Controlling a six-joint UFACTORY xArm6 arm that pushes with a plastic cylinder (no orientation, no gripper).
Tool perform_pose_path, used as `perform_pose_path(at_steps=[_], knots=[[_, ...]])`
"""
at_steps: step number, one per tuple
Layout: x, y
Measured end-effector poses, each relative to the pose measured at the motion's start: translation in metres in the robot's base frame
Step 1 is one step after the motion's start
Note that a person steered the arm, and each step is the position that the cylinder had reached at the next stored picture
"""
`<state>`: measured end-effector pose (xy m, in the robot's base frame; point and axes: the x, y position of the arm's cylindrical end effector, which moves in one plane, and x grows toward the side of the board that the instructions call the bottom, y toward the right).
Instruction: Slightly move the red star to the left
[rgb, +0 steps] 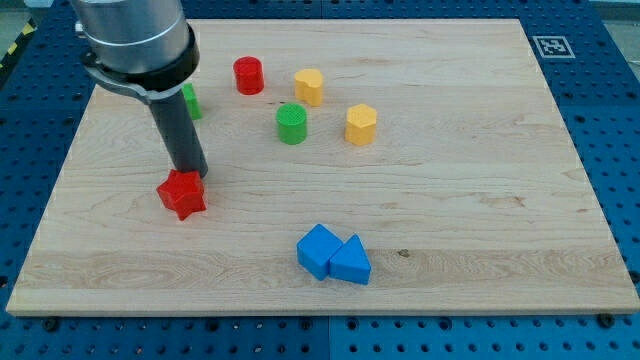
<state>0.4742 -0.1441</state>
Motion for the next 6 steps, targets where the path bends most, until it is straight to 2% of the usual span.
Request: perform_pose_path(at_steps=[2, 4, 6], knots=[[0.028, 0.002], [0.041, 0.031], [0.082, 0.005]])
